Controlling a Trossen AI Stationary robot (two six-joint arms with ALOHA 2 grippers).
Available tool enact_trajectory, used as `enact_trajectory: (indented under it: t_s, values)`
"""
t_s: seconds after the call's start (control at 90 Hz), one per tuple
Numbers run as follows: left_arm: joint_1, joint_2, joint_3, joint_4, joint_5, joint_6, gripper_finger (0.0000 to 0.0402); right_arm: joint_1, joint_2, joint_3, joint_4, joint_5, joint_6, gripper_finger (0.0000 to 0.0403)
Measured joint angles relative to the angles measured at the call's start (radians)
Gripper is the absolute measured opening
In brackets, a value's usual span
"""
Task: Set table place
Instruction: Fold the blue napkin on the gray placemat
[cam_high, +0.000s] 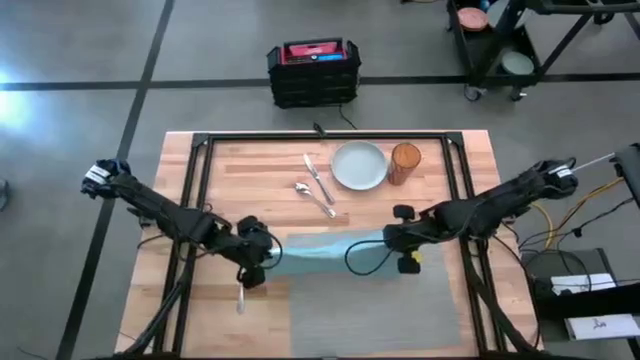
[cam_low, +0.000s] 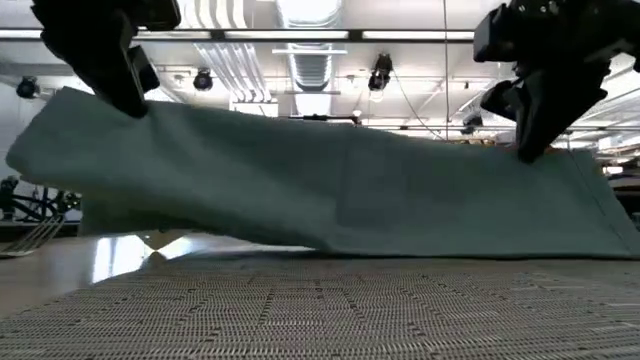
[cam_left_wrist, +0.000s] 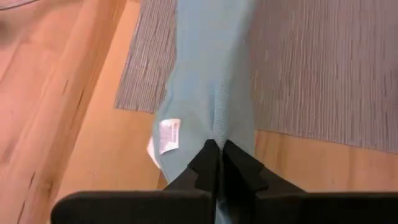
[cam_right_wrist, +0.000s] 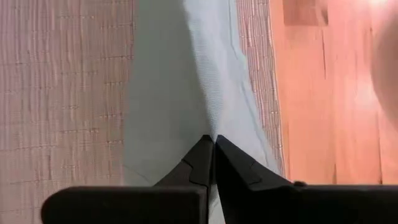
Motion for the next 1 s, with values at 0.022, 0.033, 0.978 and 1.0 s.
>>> enact_trajectory:
  t_s: [0.022,0.033,0.978,1.0]
  values:
    - [-0.001,0.001,0.001,0.003,0.0,0.0,0.0,0.0,0.0,0.0,-0.004,0.0,0.004,0.0]
    - [-0.002,0.002,0.001,0.003,0.0,0.0,0.0,0.0,-0.001,0.0,-0.005,0.0,0.004,0.0]
    - [-0.023,0.012,0.215,-0.192,-0.061,0.096,0.0,0.071,-0.005,0.331,-0.43,0.026,0.044,0.0]
    - [-0.027,0.016,0.212,-0.189,-0.062,0.096,0.0,0.083,-0.005,0.326,-0.428,0.033,0.055,0.0]
